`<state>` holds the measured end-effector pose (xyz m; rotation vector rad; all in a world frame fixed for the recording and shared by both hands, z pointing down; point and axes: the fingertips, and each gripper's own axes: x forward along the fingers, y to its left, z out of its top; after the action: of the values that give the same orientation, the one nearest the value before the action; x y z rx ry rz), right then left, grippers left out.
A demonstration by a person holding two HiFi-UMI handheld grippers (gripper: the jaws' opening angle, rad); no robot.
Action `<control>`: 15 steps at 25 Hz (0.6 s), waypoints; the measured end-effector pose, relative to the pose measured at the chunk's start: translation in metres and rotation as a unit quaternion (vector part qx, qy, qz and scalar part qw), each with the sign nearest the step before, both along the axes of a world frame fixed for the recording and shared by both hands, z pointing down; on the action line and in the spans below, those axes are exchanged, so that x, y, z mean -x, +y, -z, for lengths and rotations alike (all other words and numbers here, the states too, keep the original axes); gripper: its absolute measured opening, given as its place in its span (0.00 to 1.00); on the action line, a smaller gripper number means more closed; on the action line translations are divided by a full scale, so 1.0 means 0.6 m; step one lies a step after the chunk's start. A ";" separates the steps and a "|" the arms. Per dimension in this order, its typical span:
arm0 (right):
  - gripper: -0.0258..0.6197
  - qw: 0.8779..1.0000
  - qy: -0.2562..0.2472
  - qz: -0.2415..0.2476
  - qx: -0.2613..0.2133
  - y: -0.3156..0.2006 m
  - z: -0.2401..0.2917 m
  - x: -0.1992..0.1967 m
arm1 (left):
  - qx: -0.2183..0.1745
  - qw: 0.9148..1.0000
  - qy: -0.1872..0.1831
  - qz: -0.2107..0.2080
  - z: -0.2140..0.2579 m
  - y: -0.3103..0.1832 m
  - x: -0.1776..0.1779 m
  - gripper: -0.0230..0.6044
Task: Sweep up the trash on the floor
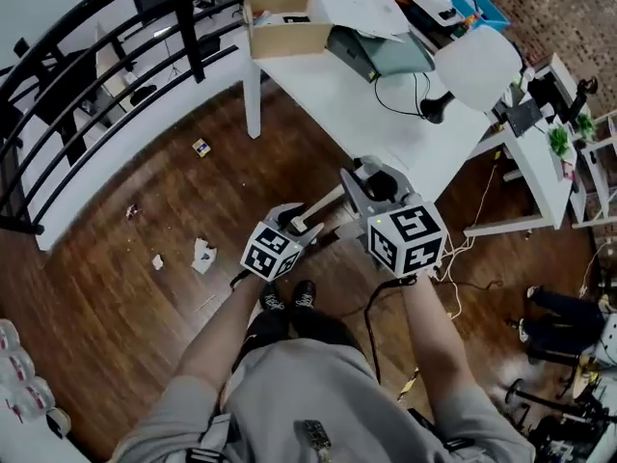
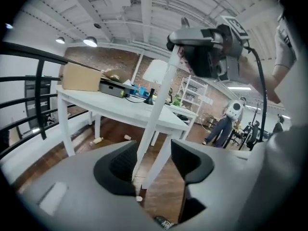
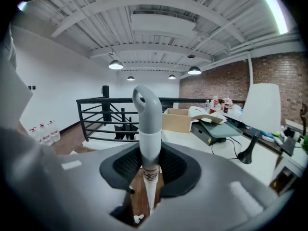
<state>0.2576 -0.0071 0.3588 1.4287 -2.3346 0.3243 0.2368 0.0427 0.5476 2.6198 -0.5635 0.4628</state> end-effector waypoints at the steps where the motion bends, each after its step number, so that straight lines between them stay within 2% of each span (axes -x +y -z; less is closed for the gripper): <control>1: 0.18 1.000 -0.005 -0.013 -0.002 0.020 0.005 -0.014 | -0.004 1.000 -0.003 -0.019 -0.002 0.011 -0.024 0.37; 8: 0.18 0.996 -0.040 -0.079 -0.023 0.154 0.041 -0.104 | -0.028 0.992 -0.020 -0.118 -0.012 0.101 -0.172 0.35; 10: 0.18 0.993 -0.046 -0.101 -0.025 0.201 0.042 -0.131 | -0.035 0.987 -0.015 -0.158 -0.012 0.143 -0.202 0.22; 13: 0.19 0.990 -0.050 -0.129 -0.027 0.276 0.032 -0.168 | -0.045 0.973 -0.018 -0.224 -0.023 0.215 -0.240 0.23; 15: 0.19 0.988 -0.051 -0.142 -0.025 0.318 0.013 -0.183 | -0.042 0.968 -0.024 -0.246 -0.042 0.253 -0.256 0.23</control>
<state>0.3675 0.1837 0.3513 1.8137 -2.2284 0.4283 0.3902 0.1942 0.5728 2.8296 0.0696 0.6639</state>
